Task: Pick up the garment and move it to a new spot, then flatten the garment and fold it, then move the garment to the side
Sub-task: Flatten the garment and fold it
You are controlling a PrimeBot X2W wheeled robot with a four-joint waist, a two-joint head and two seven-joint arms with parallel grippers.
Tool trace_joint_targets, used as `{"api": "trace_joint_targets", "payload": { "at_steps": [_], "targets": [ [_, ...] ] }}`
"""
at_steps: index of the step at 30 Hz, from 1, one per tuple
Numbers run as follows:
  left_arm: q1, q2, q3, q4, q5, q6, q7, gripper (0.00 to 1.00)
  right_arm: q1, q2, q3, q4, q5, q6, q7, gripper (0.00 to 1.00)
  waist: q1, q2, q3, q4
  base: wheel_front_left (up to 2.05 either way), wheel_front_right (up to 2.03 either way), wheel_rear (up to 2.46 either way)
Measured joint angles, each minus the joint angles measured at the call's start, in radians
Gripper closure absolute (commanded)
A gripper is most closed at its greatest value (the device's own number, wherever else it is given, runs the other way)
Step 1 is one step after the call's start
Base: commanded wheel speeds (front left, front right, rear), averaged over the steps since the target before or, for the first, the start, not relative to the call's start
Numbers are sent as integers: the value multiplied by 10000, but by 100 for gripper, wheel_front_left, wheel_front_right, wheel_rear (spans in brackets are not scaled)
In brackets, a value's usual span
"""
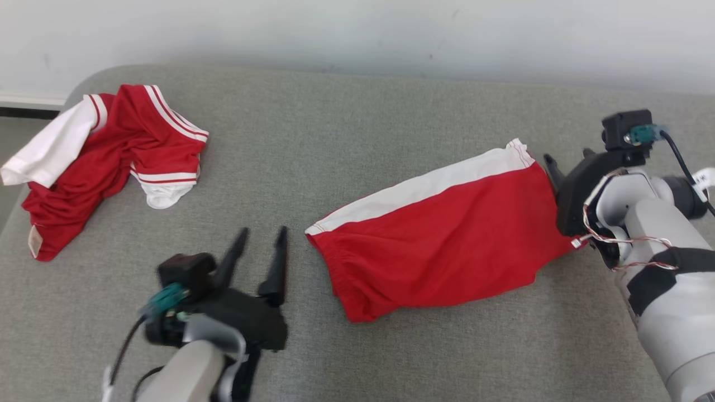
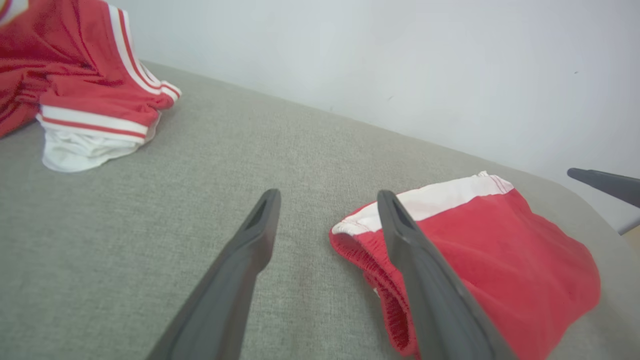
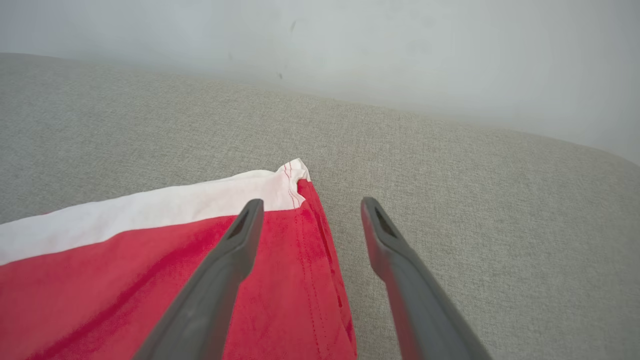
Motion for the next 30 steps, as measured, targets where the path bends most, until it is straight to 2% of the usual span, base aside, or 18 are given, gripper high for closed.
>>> {"api": "trace_joint_targets", "payload": {
  "at_steps": [3,6,10,19,24,30],
  "targets": [
    [836,268,884,-1181,1070,146,-25,0,149,-138,-21,94,295,-2,163,0,-1,-1,-128,62,0,0,0],
    [1894,272,1703,-2153,2088,278,-25,0,221,-211,-134,207,591,-2,257,0,0,0,-118,179,0,0,0],
    [2947,-42,2849,-3147,3032,311,-25,0,261,-412,-226,502,617,-2,336,0,0,0,23,346,0,0,0],
    [3977,-830,4196,-3946,4604,-389,-27,0,42,-773,-1064,1509,453,-2,171,0,0,0,446,976,0,0,0],
    [4004,-1058,4475,-4021,4924,-671,-27,0,-195,-846,-1262,1868,322,-2,299,0,1,0,663,1273,0,0,0],
    [4008,-1241,4752,-3873,5279,-1018,-27,0,-374,-813,-1404,2165,309,-4,976,0,1,-1,953,1567,0,0,0]
  ]
}}
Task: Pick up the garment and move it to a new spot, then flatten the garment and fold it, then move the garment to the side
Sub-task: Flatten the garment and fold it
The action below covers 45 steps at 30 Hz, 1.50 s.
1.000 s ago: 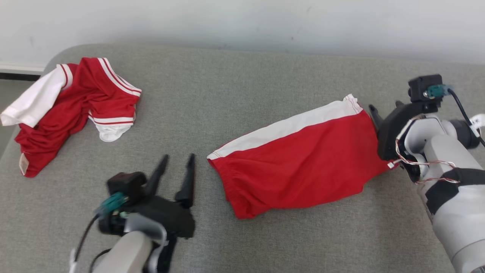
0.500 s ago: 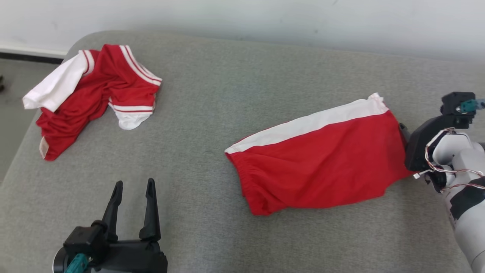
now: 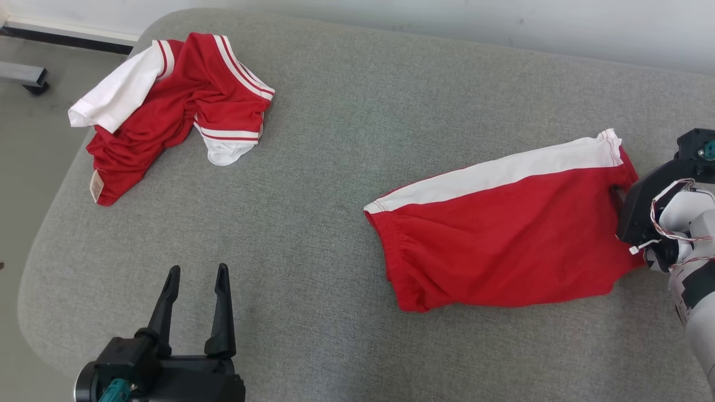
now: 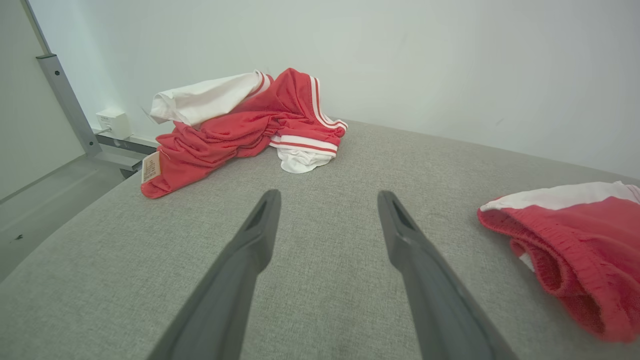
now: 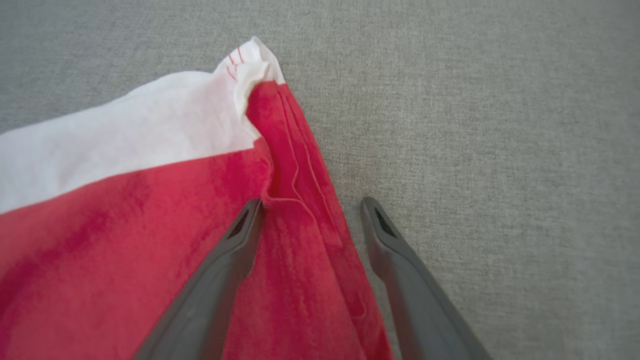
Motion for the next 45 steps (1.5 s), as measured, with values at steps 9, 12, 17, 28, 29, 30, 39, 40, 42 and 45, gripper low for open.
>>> {"api": "trace_joint_targets", "payload": {
  "at_steps": [9,12,17,28,29,30,39,40,42,45],
  "targets": [
    [-112,-144,2,165,341,-265,0,0,-14,205,138,-123,130,8,178,100,0,0,110,-120,0,0,0],
    [-244,-165,27,213,449,-422,0,0,78,207,201,-242,132,17,-105,100,1,1,92,-267,0,0,0],
    [-253,-174,173,403,585,-610,0,0,611,52,272,-443,192,17,-700,100,1,2,-148,-718,0,0,0],
    [-211,-188,25,961,694,-798,0,0,1406,-470,46,-554,213,6,-1584,100,0,2,-903,-1866,0,0,0],
    [-197,-188,2,1039,694,-796,0,0,1436,-508,31,-560,140,6,-1662,100,1,2,-983,-1969,0,0,0],
    [-184,-188,-17,1095,692,-796,0,0,1452,-546,13,-571,56,6,-1741,100,1,2,-1063,-2069,0,0,0],
    [-184,-190,-221,1400,579,-765,0,0,1303,-182,293,-1118,-337,6,-1749,100,0,2,-1805,-2710,0,0,0],
    [-182,-192,-240,1423,562,-765,-2,0,1273,-36,372,-1220,-349,6,-1661,100,0,1,-1875,-2743,0,0,0],
    [-162,-192,-274,1455,512,-763,-2,0,1200,244,512,-1407,-349,6,-1455,100,0,2,-1998,-2778,0,0,0],
    [-104,-194,-278,1475,491,-688,-2,0,1063,734,756,-1714,-251,4,-1085,100,-1,1,-2088,-2724,0,0,0]
  ]
}}
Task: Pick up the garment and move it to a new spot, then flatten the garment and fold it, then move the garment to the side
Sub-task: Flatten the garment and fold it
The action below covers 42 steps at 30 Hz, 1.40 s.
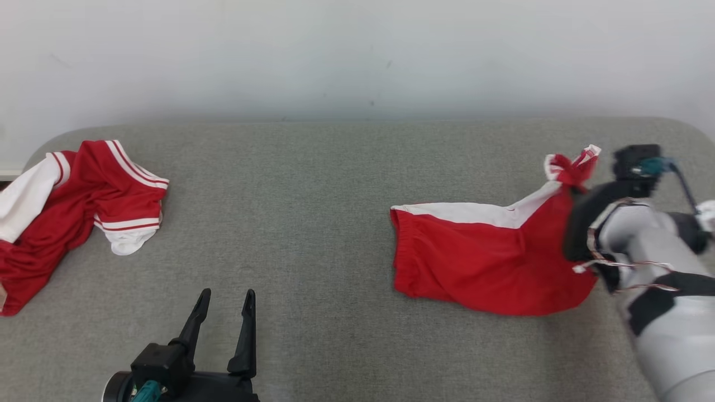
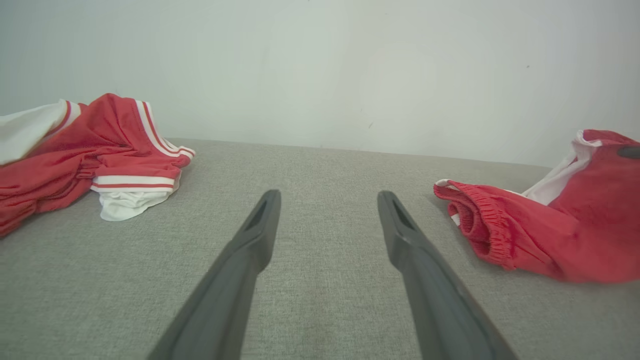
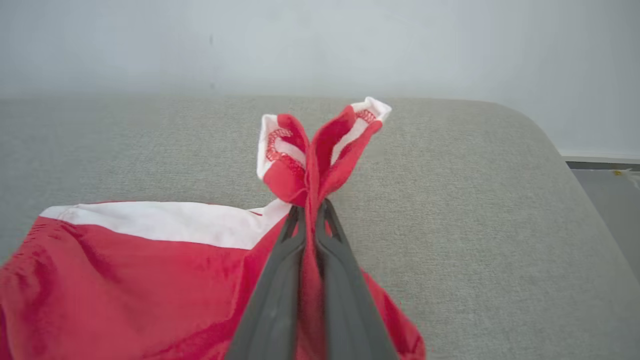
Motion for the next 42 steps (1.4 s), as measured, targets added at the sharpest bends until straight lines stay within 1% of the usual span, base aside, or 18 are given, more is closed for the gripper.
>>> {"api": "trace_joint_targets", "payload": {
  "at_steps": [4,7,13,19,20,21,22,25,29,31,33,36,37,38,39,40,41,42],
  "targets": [
    [20,4,59,31,-59,48,0,0,-27,878,569,-479,274,0,474,100,1,1,-20,220,0,0,0],
    [36,-2,46,61,-81,58,-4,0,64,1310,1085,-807,470,0,729,100,1,0,-33,417,0,0,0],
    [39,2,-23,117,-148,81,-4,0,284,1783,1808,-943,780,0,1129,100,0,1,-20,811,0,0,0],
    [-19,2,-161,161,-222,88,-4,0,386,1979,2366,-857,1051,0,1312,100,1,1,74,1135,0,0,0],
    [-33,2,-165,161,-259,92,-4,0,403,2002,2458,-846,1122,0,1338,94,1,0,95,1165,0,0,0],
    [-40,0,-178,161,-259,100,-4,0,416,2025,2516,-842,1221,0,1365,28,1,0,115,1188,0,0,0],
    [-51,0,-180,169,-261,102,-4,0,430,2038,2548,-849,1327,0,1367,0,1,0,133,1202,0,0,0],
    [-69,2,-136,180,-263,132,-4,0,502,2080,2502,-1047,2015,0,1392,0,1,1,150,1166,0,0,0],
    [-47,2,-33,169,-263,173,-6,0,487,2034,2313,-1653,2807,0,1053,0,1,1,134,1006,0,0,0],
    [-11,0,0,176,-261,174,-4,0,488,1735,2209,-1914,2945,0,723,0,1,1,104,914,0,0,0],
    [-3,0,8,174,-261,173,-4,0,506,1244,2023,-2010,2938,0,309,0,1,1,60,830,0,0,0],
    [14,0,-6,180,-261,171,-4,0,735,562,1827,-1822,2504,0,-322,0,1,1,-28,737,0,0,0],
    [14,0,-6,180,-261,171,-4,0,735,562,1827,-1822,2504,0,-322,0,1,1,-28,737,0,0,0],
    [18,2,-17,180,-259,171,-4,0,862,387,1802,-1716,2280,0,-566,27,1,1,-52,715,0,0,0],
    [17,0,-29,180,-261,171,-4,0,985,261,1749,-1593,2046,0,-821,56,1,1,-70,697,0,0,0],
    [16,-2,-67,180,-261,171,-4,0,1220,155,1641,-1375,1756,0,-1252,90,1,1,-81,681,0,0,0],
    [16,-2,-67,180,-261,171,-4,0,1220,155,1641,-1375,1756,0,-1252,100,1,1,-81,681,0,0,0],
    [17,0,-90,178,-261,171,-4,0,1341,174,1574,-1264,1634,0,-1469,100,1,0,-76,677,0,0,0]
  ]
}}
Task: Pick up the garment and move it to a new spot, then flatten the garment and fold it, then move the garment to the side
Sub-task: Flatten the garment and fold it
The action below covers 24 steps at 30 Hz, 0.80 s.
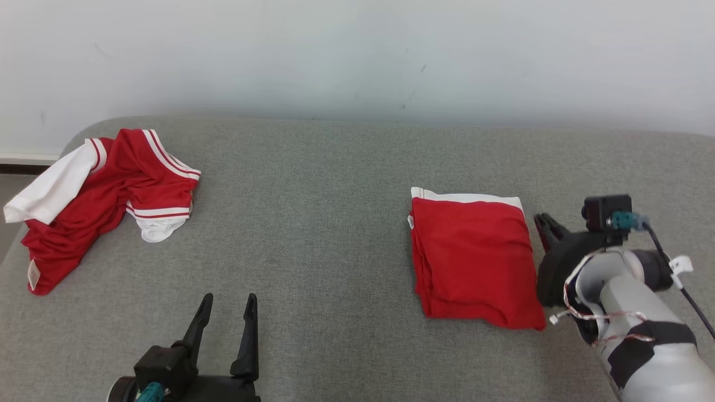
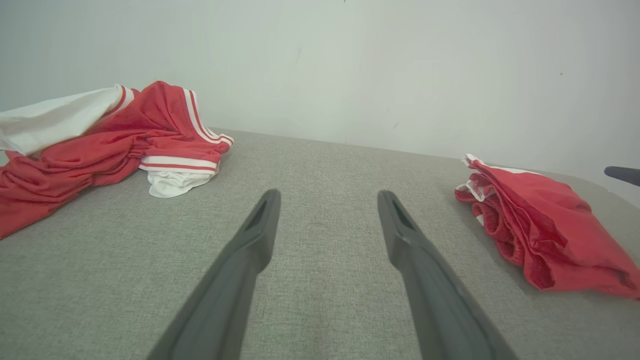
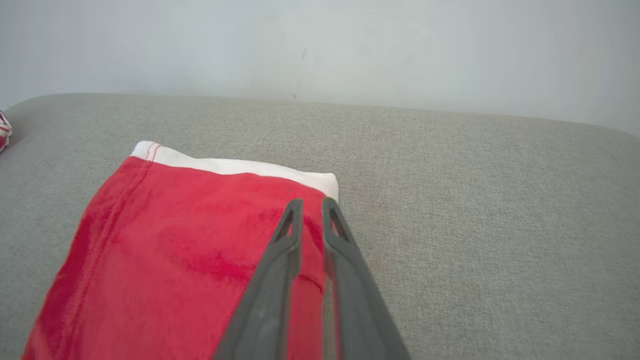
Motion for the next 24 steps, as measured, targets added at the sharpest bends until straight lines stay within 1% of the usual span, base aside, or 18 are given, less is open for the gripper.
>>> {"api": "trace_joint_targets", "payload": {
  "at_steps": [1,2,3,6,11,15,16,18,21,24],
  "targets": [
    [0,0,-19,0,-2,0,0,0,105,21,-42,113,-146,0,-184,100,0,0,4,-1,0,0,0],
    [0,0,-59,6,-2,-2,0,0,310,52,-144,290,-426,0,-625,100,1,1,8,10,0,0,0],
    [0,0,-59,6,-2,-2,0,0,310,52,-144,290,-426,0,-625,100,1,1,8,10,0,0,0],
    [5,-2,-82,40,-2,-13,0,0,623,303,-77,378,-817,0,-1289,100,0,0,-35,36,0,0,0],
    [73,0,-10,61,2,-15,0,0,1097,1338,598,493,-1254,0,-1795,100,0,1,-31,43,0,0,0],
    [56,-2,-25,77,2,-63,0,0,1254,1791,1118,777,-1279,0,-1824,100,0,1,18,131,0,0,0],
    [40,-4,-48,102,2,-77,0,0,1300,1929,1498,817,-1110,0,-1758,100,0,1,37,215,0,0,0],
    [10,2,-54,128,2,-86,0,0,1369,1973,1987,715,-750,0,-1530,100,0,1,57,296,0,0,0],
    [-14,-4,-63,180,2,-88,0,0,1713,1969,2938,35,313,0,-1151,100,0,1,54,409,0,0,0],
    [-7,0,21,192,2,-79,0,0,1767,1996,3444,-556,1256,0,-1197,100,0,1,1,410,0,0,0]
  ]
}}
